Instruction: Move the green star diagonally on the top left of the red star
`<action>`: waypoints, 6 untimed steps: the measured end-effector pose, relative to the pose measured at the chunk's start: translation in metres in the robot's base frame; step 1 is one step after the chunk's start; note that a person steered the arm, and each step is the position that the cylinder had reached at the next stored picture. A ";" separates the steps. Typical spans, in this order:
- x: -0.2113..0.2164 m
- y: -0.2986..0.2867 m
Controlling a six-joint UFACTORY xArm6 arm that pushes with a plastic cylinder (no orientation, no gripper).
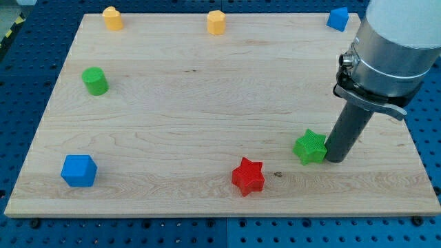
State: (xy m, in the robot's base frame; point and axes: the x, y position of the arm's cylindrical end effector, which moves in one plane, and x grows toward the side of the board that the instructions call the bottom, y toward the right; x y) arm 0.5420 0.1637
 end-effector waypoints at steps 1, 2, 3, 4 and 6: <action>0.000 -0.012; -0.004 -0.036; -0.002 -0.033; 0.010 -0.033; -0.012 -0.095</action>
